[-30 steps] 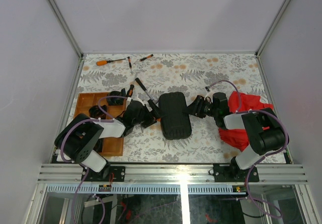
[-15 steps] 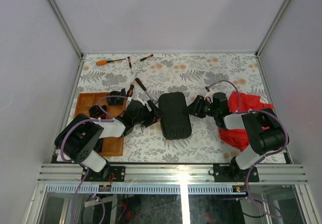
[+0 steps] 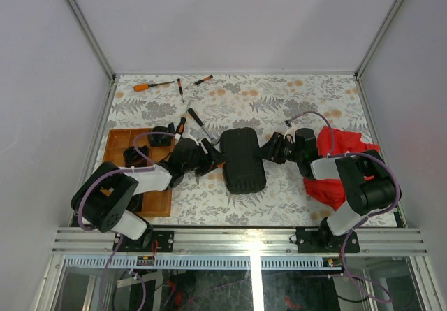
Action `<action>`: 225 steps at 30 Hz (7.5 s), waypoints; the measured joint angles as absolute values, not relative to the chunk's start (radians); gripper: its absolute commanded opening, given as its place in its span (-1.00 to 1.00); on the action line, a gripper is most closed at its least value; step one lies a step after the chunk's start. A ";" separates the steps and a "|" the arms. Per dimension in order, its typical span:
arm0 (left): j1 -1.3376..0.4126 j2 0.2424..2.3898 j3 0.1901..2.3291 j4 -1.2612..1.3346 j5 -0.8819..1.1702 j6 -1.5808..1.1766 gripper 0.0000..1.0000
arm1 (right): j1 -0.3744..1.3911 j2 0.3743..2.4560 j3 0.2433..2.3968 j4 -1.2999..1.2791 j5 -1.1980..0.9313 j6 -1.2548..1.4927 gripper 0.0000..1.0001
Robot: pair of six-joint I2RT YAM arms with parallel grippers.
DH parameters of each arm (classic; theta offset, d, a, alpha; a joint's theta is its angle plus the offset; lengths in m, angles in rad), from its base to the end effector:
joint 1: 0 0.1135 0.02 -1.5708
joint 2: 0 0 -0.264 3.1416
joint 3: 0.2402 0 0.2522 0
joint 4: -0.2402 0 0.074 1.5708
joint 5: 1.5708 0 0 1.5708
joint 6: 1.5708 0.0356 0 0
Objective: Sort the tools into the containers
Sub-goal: Open the storage box at the center of the board.
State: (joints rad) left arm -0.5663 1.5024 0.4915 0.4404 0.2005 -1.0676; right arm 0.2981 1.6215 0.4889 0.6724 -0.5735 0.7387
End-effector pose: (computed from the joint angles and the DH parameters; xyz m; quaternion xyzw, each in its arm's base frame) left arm 0.2279 -0.1533 0.1424 -0.1701 0.8577 -0.4080 0.2626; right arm 0.2665 0.1021 0.1347 0.0326 0.8279 0.4593 0.3201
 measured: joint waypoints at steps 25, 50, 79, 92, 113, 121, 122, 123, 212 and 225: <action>-0.590 1.464 0.558 0.281 0.133 -1.018 0.05 | 0.298 1.639 0.495 0.683 -0.586 0.739 -0.02; -0.615 1.457 0.609 0.210 0.078 -0.986 -0.20 | 0.298 1.645 0.495 0.698 -0.593 0.739 -0.03; -0.551 1.401 0.506 0.223 0.084 -0.989 -0.19 | 0.298 1.645 0.502 0.684 -0.593 0.738 -0.03; -0.540 1.412 0.479 0.232 0.084 -0.980 -0.24 | 0.313 1.580 0.578 0.458 -0.538 0.661 0.01; -0.632 1.581 0.545 0.320 0.088 -0.955 -0.50 | 0.315 1.354 0.714 -0.128 -0.245 0.427 0.49; -0.686 1.600 0.555 0.338 0.075 -0.980 -0.51 | 0.319 1.277 0.738 -0.226 -0.192 0.390 0.42; -0.688 1.602 0.558 0.337 0.072 -0.983 -0.50 | 0.321 1.274 0.738 -0.235 -0.190 0.388 0.42; -0.689 1.603 0.559 0.336 0.070 -0.987 -0.48 | 0.324 1.271 0.741 -0.248 -0.181 0.385 0.42; -0.746 1.676 0.504 0.512 -0.005 -1.223 -1.00 | 1.093 1.630 1.075 -0.518 0.770 0.419 0.99; -0.746 1.679 0.502 0.517 -0.006 -1.223 -1.00 | 1.008 1.427 1.013 -0.535 0.730 0.363 0.98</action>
